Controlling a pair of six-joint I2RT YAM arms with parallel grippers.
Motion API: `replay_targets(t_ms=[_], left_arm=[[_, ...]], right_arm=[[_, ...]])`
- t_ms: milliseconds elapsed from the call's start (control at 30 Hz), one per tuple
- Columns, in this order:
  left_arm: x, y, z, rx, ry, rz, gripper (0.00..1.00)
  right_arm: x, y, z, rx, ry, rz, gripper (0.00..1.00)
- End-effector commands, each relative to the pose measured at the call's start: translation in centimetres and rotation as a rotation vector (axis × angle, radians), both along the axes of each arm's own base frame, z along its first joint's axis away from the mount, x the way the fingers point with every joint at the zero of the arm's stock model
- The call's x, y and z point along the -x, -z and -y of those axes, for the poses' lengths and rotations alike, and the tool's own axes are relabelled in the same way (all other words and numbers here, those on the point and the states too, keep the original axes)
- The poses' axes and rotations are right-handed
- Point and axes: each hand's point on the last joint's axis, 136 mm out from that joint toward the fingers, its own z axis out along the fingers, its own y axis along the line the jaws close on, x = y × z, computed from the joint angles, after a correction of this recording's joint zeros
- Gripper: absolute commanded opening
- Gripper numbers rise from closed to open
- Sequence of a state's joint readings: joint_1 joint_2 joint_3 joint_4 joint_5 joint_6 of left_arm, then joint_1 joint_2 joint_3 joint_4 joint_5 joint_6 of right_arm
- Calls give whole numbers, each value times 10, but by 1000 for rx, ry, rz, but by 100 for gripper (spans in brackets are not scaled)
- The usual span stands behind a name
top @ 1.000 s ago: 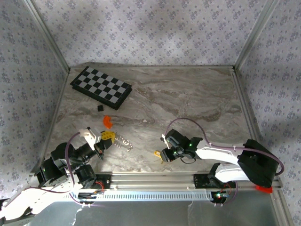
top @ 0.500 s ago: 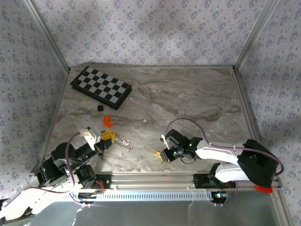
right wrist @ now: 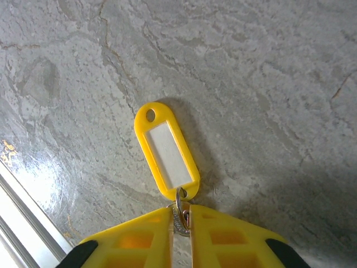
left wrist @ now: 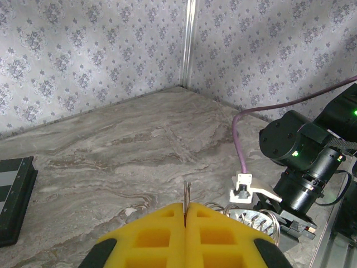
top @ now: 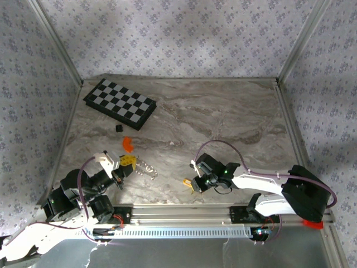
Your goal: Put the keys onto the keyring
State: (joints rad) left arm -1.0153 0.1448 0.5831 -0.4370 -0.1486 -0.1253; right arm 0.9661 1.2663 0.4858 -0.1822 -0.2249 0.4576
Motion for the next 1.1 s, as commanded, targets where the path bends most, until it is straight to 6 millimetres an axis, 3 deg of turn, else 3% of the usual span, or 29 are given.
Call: replay_targets(t_ms=[0, 233, 433, 533, 733, 967, 1067], left_arm=[[3, -19, -1, 74, 13, 30, 0], [4, -20, 2, 68, 22, 33, 0], [6, -23, 6, 59, 51, 33, 0], [13, -26, 13, 61, 107, 36, 0], [34, -38, 32, 86, 268, 45, 0], [51, -47, 50, 76, 409, 74, 0], [56, -49, 53, 59, 445, 94, 0]], right_arm=[[-2, -2, 0, 3, -10, 14, 13], [-3, -10, -1, -18, -33, 55, 2], [-2, -49, -9, -101, -96, 220, 0], [2, -79, -13, -178, -148, 316, 0], [15, -159, -19, -381, -253, 495, 0], [54, -255, -48, -678, -506, 574, 0], [72, -286, -52, -788, -590, 624, 0]])
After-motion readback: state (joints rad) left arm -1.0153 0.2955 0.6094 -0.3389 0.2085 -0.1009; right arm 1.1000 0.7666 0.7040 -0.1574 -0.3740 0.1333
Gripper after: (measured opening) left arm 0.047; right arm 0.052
